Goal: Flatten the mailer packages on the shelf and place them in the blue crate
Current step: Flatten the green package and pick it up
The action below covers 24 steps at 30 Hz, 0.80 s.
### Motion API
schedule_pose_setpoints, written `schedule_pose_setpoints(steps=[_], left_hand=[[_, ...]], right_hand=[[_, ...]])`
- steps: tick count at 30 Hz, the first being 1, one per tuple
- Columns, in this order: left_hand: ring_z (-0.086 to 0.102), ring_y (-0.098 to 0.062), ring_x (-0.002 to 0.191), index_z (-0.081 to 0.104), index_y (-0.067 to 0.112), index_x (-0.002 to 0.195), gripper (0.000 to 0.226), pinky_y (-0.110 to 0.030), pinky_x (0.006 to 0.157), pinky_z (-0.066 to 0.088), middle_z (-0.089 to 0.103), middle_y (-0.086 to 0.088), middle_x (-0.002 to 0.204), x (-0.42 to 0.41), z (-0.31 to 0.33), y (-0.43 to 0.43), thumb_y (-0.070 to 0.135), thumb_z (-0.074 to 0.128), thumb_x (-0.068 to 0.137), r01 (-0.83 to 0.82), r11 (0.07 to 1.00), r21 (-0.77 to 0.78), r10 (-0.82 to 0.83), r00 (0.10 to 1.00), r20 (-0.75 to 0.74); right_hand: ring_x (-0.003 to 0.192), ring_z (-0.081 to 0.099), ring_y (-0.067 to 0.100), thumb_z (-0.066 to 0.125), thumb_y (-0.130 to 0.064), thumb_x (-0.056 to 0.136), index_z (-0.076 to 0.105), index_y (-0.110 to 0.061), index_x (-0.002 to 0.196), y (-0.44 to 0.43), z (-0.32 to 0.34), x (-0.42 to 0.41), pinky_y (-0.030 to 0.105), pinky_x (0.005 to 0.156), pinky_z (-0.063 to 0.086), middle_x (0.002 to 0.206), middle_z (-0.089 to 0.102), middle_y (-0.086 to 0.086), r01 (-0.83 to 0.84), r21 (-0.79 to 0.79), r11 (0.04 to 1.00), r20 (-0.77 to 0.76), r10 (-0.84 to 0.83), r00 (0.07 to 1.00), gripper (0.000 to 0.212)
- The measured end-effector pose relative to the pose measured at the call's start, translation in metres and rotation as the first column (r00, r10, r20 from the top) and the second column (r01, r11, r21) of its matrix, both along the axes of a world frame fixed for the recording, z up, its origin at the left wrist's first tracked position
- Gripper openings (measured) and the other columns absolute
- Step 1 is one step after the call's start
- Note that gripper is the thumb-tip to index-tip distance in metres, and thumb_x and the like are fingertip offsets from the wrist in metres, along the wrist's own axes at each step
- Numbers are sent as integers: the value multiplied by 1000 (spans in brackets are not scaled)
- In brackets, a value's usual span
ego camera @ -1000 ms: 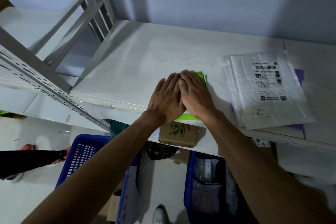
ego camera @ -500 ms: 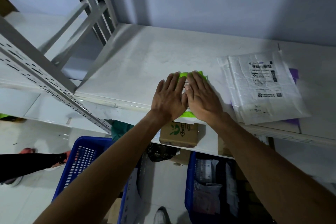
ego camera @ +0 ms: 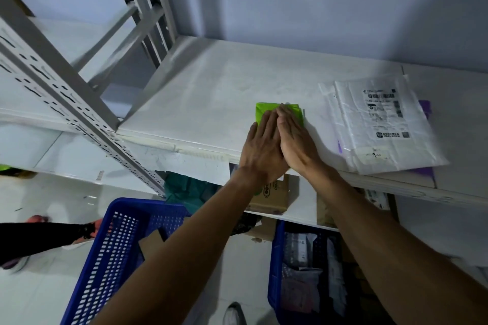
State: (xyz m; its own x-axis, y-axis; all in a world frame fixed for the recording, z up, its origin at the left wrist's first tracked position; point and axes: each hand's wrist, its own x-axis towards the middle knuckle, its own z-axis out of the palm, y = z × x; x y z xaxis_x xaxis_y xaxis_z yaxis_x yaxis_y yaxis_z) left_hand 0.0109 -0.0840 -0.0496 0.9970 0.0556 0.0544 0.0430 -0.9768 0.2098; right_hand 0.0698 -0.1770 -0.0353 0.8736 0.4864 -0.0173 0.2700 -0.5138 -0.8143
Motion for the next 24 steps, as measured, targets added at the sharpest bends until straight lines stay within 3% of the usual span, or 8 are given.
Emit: schedule_pose_setpoints(steps=[4, 7, 10, 13, 16, 19, 24], left_hand=[[3, -28, 156, 6, 9, 161, 87, -43, 126, 13, 8, -12, 168, 2, -7, -2, 55, 11, 87, -24, 1000, 13, 24, 1000, 13], [3, -29, 156, 7, 9, 161, 84, -44, 126, 12, 9, -13, 168, 2, -9, -2, 54, 15, 90, -28, 1000, 7, 28, 999, 30], [-1, -27, 156, 4, 9, 161, 85, -43, 126, 10, 4, -14, 168, 3, -5, 1, 55, 31, 95, -21, 999, -40, 21, 1000, 8], [-1, -23, 156, 4, 9, 160, 104, -43, 126, 10, 2, -13, 168, -1, -3, 18, 76, 28, 85, -65, 994, -83, 65, 998, -3], [3, -20, 156, 8, 6, 160, 120, -41, 126, 7, 7, -9, 169, -9, -5, 36, 91, 23, 76, -81, 995, -62, 81, 997, 0], [1, -21, 156, 6, 4, 159, 127, -42, 127, 7, 7, -10, 169, -10, -1, 47, 95, 26, 73, -49, 998, -40, 49, 999, -13], [-3, -22, 156, -4, 6, 159, 136, -40, 127, 7, -6, -13, 168, 7, 8, 50, 97, 37, 68, 99, 993, -59, -98, 995, 18]], right_hand=[[153, 13, 5, 26, -35, 110, 27, -21, 158, 2, -5, 1, 31, 127, 8, 167, 19, -6, -4, -121, 993, 58, 11, 998, 51], [152, 20, 10, 29, -35, 109, 32, -23, 156, 4, -7, 6, 33, 126, 15, 165, 25, -5, 41, -129, 991, 63, -33, 997, 49], [151, 23, 13, 31, -34, 108, 35, -25, 154, 6, -6, 11, 32, 124, 18, 164, 28, -4, 63, -83, 995, -4, -63, 998, 48], [151, 25, 17, 32, -29, 108, 34, -25, 155, 1, -4, 17, 25, 117, 18, 165, 26, -1, 78, -68, 995, -39, -81, 996, 47], [151, 21, 16, 32, -16, 108, 27, -23, 158, -10, -1, 19, 17, 108, 19, 167, 19, -2, -15, -192, 981, 40, 23, 999, 50], [153, 19, 19, 33, -7, 105, 30, -14, 157, -12, 2, 25, 22, 117, 16, 166, 23, 5, -37, -264, 964, 136, 75, 988, 52], [154, 15, 17, 33, -25, 109, 28, -9, 157, -8, 0, 21, 26, 122, 9, 166, 22, 6, -56, -333, 941, 272, 153, 950, 51]])
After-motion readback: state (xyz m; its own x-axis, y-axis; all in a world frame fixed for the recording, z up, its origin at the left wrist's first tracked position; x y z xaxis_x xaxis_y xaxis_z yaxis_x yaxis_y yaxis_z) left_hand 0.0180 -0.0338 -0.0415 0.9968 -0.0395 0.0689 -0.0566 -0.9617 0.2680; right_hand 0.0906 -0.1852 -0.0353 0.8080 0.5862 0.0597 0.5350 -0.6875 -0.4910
